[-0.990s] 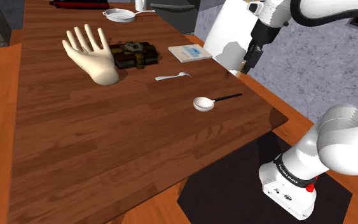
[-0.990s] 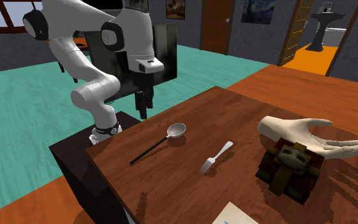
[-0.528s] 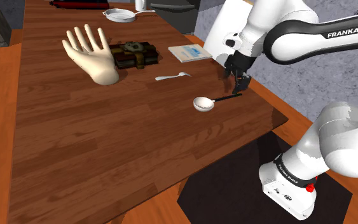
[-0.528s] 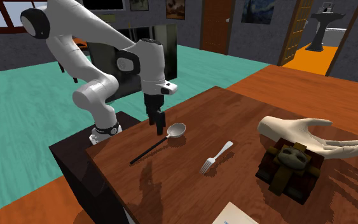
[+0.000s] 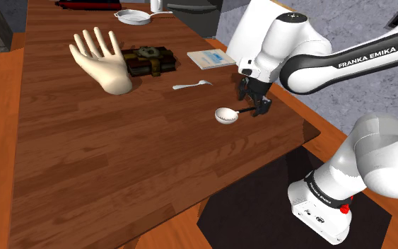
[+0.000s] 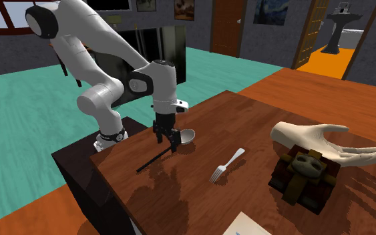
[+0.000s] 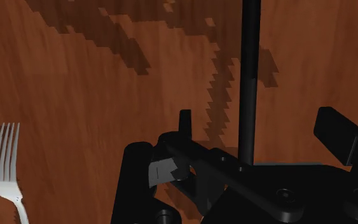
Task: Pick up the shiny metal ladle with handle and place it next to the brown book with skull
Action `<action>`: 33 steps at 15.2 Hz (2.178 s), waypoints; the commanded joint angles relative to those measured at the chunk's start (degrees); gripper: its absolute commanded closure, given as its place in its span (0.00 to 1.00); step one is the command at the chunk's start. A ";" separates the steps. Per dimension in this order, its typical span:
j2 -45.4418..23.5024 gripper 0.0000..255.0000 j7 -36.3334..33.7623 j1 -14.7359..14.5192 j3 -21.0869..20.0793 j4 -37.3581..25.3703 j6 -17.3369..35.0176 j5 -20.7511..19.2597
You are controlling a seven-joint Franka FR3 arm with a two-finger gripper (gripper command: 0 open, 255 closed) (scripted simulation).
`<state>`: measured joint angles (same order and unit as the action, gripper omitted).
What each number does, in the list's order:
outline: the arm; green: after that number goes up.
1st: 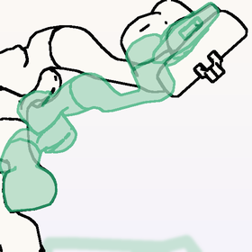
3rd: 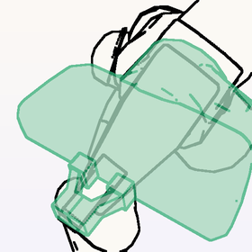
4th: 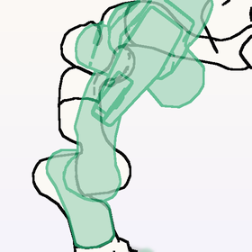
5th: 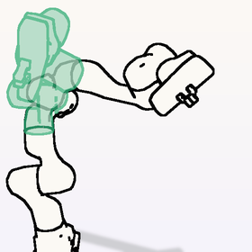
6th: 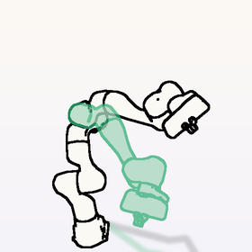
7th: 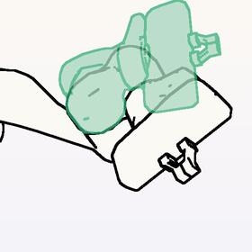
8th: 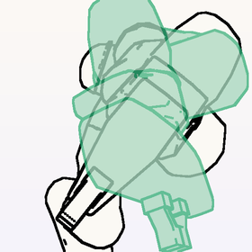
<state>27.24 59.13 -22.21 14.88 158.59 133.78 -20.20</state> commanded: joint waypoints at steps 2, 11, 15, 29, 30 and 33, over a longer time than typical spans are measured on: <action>-2.17 0.00 -0.06 0.33 0.59 0.93 3.19 -0.71; -2.61 1.00 -0.11 0.39 0.68 1.08 3.78 -0.84; -2.63 1.00 -0.14 0.37 0.66 1.10 3.81 -0.83; 3.04 1.00 1.36 -0.14 -0.28 -2.38 -5.25 0.85; 3.55 1.00 1.50 -0.19 -0.40 -2.84 -6.21 1.02; 4.95 1.00 1.93 -0.35 -0.74 -4.28 -9.03 1.53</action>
<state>31.85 60.96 -22.49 14.25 154.75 125.56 -18.83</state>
